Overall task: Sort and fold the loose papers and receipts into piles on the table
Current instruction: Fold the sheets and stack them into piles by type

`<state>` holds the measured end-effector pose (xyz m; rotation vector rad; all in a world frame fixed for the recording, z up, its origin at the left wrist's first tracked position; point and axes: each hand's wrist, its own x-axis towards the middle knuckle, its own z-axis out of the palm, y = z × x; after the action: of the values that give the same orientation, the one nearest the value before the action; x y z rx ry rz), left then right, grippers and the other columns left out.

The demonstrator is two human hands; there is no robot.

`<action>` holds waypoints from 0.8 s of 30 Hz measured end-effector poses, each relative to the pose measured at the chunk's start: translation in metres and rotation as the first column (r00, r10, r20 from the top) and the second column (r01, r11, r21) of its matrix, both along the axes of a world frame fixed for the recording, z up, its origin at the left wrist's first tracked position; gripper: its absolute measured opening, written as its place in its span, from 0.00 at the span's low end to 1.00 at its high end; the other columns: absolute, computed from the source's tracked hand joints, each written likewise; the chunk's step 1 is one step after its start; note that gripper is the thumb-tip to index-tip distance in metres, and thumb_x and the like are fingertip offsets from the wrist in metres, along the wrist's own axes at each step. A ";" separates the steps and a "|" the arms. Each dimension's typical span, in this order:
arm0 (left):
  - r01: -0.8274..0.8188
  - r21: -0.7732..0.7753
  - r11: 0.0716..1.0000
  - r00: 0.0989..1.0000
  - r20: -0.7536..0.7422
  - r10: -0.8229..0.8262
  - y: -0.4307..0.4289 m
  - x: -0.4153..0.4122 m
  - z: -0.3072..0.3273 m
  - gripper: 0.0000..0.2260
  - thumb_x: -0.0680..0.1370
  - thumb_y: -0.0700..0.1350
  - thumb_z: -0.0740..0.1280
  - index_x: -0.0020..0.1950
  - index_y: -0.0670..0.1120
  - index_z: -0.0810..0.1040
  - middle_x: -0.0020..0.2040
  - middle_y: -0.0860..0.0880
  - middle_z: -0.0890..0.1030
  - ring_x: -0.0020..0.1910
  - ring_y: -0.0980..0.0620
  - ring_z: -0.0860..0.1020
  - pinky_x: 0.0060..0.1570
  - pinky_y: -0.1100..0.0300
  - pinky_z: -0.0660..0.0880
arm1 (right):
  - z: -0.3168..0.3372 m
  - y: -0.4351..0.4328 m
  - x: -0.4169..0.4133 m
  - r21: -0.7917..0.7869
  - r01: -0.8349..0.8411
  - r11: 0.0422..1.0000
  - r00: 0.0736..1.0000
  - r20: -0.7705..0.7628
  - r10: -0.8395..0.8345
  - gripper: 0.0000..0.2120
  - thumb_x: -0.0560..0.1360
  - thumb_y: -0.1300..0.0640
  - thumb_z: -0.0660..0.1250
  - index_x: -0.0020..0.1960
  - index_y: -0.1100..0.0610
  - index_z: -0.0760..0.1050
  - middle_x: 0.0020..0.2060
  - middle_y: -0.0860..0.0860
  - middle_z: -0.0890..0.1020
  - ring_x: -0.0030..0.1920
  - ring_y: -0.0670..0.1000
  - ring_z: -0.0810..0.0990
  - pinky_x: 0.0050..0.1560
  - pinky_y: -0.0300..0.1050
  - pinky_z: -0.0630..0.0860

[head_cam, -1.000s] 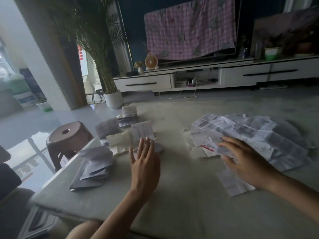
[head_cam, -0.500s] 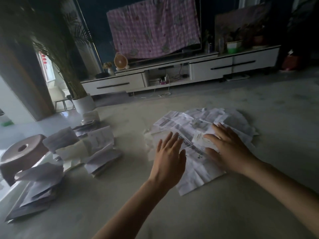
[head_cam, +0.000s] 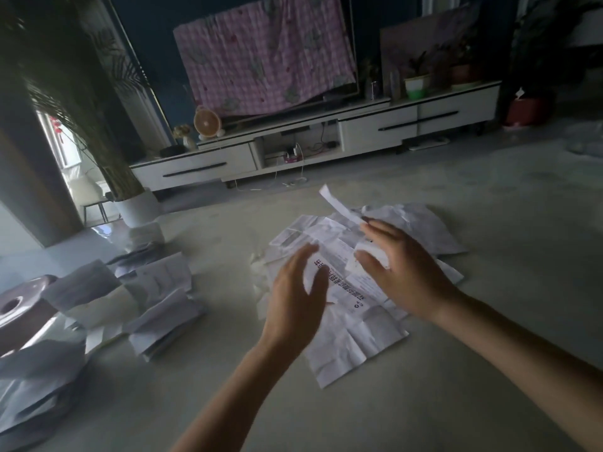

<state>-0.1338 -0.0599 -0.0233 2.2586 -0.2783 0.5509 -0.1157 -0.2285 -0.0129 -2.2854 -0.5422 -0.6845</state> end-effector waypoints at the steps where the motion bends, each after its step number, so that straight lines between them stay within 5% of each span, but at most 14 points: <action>1: -0.007 -0.102 0.995 1.000 -0.015 0.006 0.003 0.000 0.008 0.19 0.77 0.48 0.65 0.68 0.49 0.70 0.67 0.51 0.73 0.65 0.54 0.72 0.63 0.53 0.70 | 0.011 0.004 -0.003 0.184 -0.053 0.982 0.999 0.008 0.052 0.20 0.77 0.57 0.64 0.67 0.62 0.70 0.62 0.47 0.74 0.64 0.40 0.70 0.63 0.24 0.60; 5: 0.005 -0.578 0.816 0.972 -0.188 -0.139 0.015 -0.002 0.040 0.32 0.72 0.49 0.68 0.73 0.53 0.58 0.69 0.47 0.68 0.63 0.52 0.72 0.53 0.60 0.71 | 0.038 0.008 -0.013 0.710 -0.121 0.694 0.962 -0.088 0.258 0.14 0.74 0.63 0.67 0.57 0.52 0.77 0.49 0.41 0.80 0.46 0.35 0.79 0.46 0.28 0.73; 9: 0.053 -0.743 0.667 0.906 -0.245 -0.345 0.028 -0.005 0.051 0.40 0.69 0.41 0.69 0.75 0.56 0.52 0.48 0.50 0.84 0.46 0.49 0.83 0.40 0.54 0.80 | 0.029 0.004 -0.014 0.777 -0.032 0.629 0.917 -0.228 0.329 0.16 0.72 0.67 0.68 0.55 0.51 0.77 0.54 0.47 0.81 0.52 0.41 0.80 0.45 0.33 0.77; 13: 0.065 -0.615 0.786 0.932 -0.243 -0.268 0.027 -0.012 0.047 0.34 0.72 0.32 0.67 0.73 0.53 0.59 0.47 0.46 0.84 0.48 0.48 0.82 0.45 0.54 0.81 | 0.020 0.004 -0.017 0.774 0.028 0.633 0.889 -0.308 0.338 0.15 0.71 0.67 0.68 0.51 0.49 0.77 0.51 0.50 0.82 0.51 0.48 0.81 0.42 0.35 0.77; 17: 0.021 -0.411 0.911 0.981 -0.168 -0.099 0.025 -0.018 0.047 0.32 0.73 0.34 0.67 0.70 0.57 0.61 0.42 0.51 0.82 0.39 0.62 0.81 0.37 0.70 0.77 | 0.022 0.005 -0.022 0.729 0.023 0.684 0.884 -0.334 0.326 0.13 0.71 0.68 0.69 0.48 0.51 0.77 0.43 0.48 0.82 0.40 0.40 0.82 0.36 0.30 0.76; 21: 0.028 -0.333 0.942 0.999 -0.030 -0.041 0.027 -0.021 0.051 0.30 0.73 0.34 0.68 0.67 0.58 0.60 0.37 0.53 0.81 0.34 0.66 0.79 0.32 0.75 0.72 | 0.026 0.005 -0.023 0.743 0.027 0.669 0.852 -0.367 0.373 0.11 0.71 0.68 0.68 0.49 0.55 0.78 0.44 0.51 0.82 0.45 0.46 0.82 0.42 0.33 0.79; 24: 0.062 -0.266 0.962 0.998 0.016 -0.060 0.029 -0.021 0.054 0.22 0.73 0.33 0.68 0.57 0.57 0.71 0.38 0.56 0.80 0.35 0.68 0.78 0.35 0.74 0.74 | 0.030 0.000 -0.021 0.783 0.054 0.620 0.801 -0.405 0.441 0.10 0.72 0.67 0.67 0.52 0.58 0.78 0.46 0.54 0.83 0.48 0.50 0.82 0.46 0.37 0.80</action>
<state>-0.1544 -0.0306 0.0310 1.9818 -0.2604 0.5311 -0.1369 -0.2281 0.0166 -1.4365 -0.1446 -0.0319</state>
